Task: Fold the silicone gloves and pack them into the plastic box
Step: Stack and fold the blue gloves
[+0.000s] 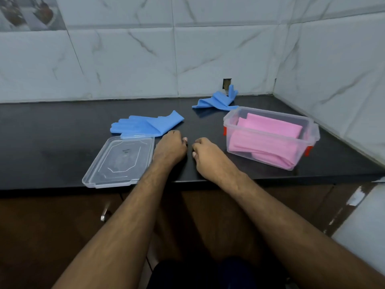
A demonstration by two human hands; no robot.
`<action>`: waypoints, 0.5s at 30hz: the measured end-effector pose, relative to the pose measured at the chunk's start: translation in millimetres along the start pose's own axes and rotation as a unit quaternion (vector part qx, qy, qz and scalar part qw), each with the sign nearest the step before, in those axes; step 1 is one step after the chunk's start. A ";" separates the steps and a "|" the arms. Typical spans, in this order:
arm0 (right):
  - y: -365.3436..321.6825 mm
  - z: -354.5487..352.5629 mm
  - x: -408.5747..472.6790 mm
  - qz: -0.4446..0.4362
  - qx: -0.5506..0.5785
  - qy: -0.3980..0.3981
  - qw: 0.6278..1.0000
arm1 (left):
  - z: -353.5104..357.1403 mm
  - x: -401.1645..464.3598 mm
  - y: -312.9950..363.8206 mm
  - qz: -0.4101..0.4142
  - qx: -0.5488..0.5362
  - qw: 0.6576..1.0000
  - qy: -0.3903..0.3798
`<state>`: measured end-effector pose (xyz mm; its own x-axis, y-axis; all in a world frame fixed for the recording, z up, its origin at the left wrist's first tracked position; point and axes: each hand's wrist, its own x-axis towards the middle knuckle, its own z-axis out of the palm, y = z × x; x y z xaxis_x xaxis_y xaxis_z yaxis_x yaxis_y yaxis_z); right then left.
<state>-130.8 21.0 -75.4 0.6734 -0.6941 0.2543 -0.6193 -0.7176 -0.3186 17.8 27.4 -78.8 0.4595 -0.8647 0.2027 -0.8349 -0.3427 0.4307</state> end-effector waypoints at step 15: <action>3.5 34.2 121.6 0.120 0.034 0.087 0.988 | 12.9 60.8 -8.0 -0.154 0.138 0.956 0.207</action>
<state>-37.3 -64.0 -76.8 0.4278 -0.8474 0.3145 -0.7199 -0.5298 -0.4484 48.5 -27.1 -81.2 0.7287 -0.5085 0.4586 -0.6633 -0.6906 0.2883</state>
